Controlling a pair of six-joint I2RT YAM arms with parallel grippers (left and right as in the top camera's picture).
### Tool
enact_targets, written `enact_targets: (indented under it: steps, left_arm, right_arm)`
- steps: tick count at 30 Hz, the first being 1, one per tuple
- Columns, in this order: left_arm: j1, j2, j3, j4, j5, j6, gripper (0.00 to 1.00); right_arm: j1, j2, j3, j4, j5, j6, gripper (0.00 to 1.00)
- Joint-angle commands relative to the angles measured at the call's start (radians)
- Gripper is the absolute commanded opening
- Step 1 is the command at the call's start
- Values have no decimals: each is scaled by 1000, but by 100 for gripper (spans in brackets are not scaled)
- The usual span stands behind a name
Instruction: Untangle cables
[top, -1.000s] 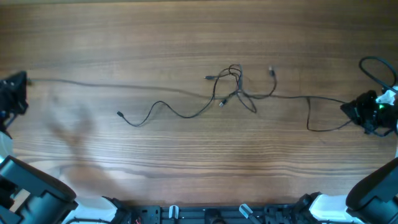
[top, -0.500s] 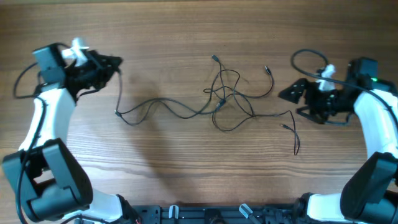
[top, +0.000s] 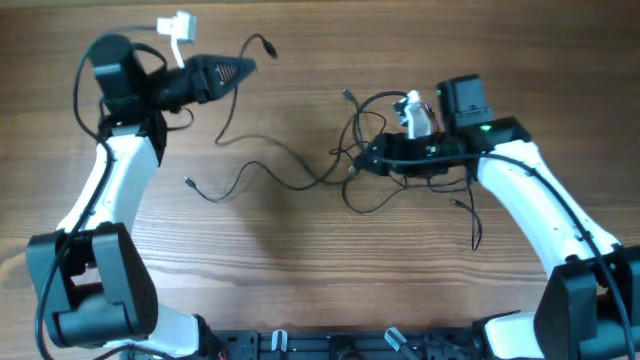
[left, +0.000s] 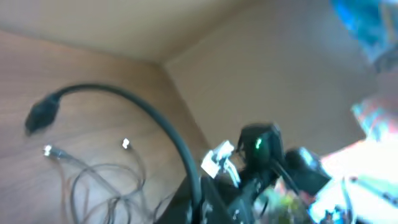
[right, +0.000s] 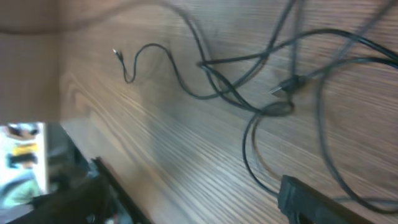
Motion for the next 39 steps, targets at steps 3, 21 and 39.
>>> enact_targets:
  steps: [3, 21, 39]
  left_arm:
    - [45, -21, 8, 319, 56, -426, 9]
    - [57, -21, 8, 309, 60, -428, 4]
    - [-8, -21, 8, 256, 48, -409, 4]
  right_arm:
    - [173, -10, -1, 55, 410, 17, 83]
    - [301, 154, -1, 42, 479, 61, 75]
    - [298, 75, 43, 224, 521, 93, 90]
